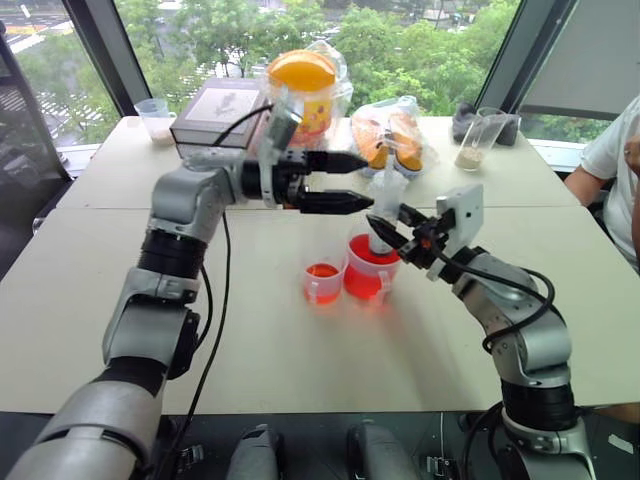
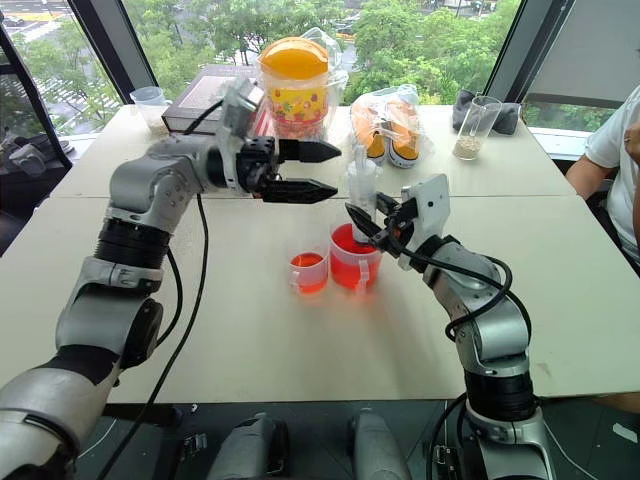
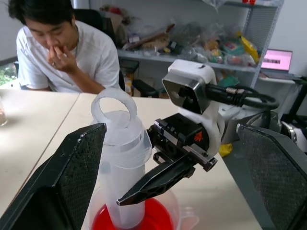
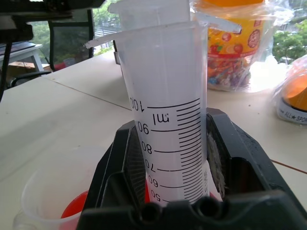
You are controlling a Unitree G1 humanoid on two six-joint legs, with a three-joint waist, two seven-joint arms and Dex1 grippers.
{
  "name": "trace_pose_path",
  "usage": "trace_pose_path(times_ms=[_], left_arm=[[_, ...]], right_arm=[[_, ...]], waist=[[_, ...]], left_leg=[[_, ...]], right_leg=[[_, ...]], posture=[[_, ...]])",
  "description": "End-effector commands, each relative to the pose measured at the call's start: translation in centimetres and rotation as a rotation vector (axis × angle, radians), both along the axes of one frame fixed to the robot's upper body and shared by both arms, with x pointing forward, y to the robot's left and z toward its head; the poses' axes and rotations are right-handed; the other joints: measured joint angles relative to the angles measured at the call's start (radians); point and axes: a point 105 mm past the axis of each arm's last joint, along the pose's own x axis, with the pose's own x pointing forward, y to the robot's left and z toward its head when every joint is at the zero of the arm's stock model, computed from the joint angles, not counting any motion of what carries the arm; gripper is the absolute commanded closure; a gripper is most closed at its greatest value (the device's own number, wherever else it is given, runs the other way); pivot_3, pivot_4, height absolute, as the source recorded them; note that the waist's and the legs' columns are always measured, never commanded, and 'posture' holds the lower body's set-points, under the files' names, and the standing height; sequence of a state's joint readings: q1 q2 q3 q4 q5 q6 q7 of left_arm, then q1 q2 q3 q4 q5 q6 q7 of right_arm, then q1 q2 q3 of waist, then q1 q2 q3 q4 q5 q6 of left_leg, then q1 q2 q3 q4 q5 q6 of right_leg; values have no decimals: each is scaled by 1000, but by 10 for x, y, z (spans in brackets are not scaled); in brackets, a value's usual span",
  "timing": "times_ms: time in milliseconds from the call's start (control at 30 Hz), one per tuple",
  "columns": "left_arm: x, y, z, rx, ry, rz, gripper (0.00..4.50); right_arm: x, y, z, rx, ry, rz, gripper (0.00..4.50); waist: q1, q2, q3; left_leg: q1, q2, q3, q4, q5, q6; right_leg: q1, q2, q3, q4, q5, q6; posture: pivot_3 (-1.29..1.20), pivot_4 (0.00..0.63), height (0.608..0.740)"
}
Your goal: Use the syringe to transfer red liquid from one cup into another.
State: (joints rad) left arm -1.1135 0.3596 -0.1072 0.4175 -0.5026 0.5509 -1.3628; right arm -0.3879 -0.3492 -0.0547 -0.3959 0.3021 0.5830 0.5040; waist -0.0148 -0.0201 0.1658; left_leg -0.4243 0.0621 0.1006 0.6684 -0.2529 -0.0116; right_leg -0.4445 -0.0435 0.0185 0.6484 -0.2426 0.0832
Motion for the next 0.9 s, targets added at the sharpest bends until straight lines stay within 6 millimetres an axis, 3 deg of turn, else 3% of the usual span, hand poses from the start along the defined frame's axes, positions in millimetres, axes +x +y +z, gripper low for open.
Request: trace_pose_path(times_ms=[33, 267, 300, 367, 600, 900], left_arm=[[-3, -7, 10, 5, -71, -26, 0], [-5, -26, 8, -6, -55, -82, 0], [-6, -28, 8, -11, -54, -88, 255], [-6, -30, 10, -18, -53, -94, 856], [-5, -32, 13, -32, -50, -102, 4444], [-2, -25, 40, -84, -108, -61, 4483]], right_arm=[[-7, 3, 17, 18, -65, 16, 3120], [-13, 9, 17, 15, -61, 37, 3120], [-13, 10, 17, 15, -60, 38, 3120], [-14, 11, 17, 14, -59, 39, 3120], [-15, 12, 19, 21, -50, 47, 3120], [-16, 12, 1, 23, 60, 63, 3120]], waist=[[0, 0, 0], [1, 0, 0], [1, 0, 0], [-1, 0, 0], [-1, 0, 0], [1, 0, 0]], left_leg=[[0, 0, 0, 0, 0, 0], [0, 0, 0, 0, 0, 0], [0, 0, 0, 0, 0, 0], [0, 0, -1, 0, 0, 0], [0, 0, -1, 0, 0, 0], [-1, 0, -1, 0, 0, 0]], right_leg=[[0, 0, 0, 0, 0, 0], [0, 0, 0, -1, 0, 0], [0, 0, 0, -1, 0, 0], [0, 0, 0, -1, 0, 0], [0, 1, 0, 0, 0, 0], [0, 0, 0, -1, 0, 0]], posture=[[0, 150, 740], [0, 150, 740], [0, 150, 740], [0, 150, 740], [0, 150, 740], [0, 150, 740]])
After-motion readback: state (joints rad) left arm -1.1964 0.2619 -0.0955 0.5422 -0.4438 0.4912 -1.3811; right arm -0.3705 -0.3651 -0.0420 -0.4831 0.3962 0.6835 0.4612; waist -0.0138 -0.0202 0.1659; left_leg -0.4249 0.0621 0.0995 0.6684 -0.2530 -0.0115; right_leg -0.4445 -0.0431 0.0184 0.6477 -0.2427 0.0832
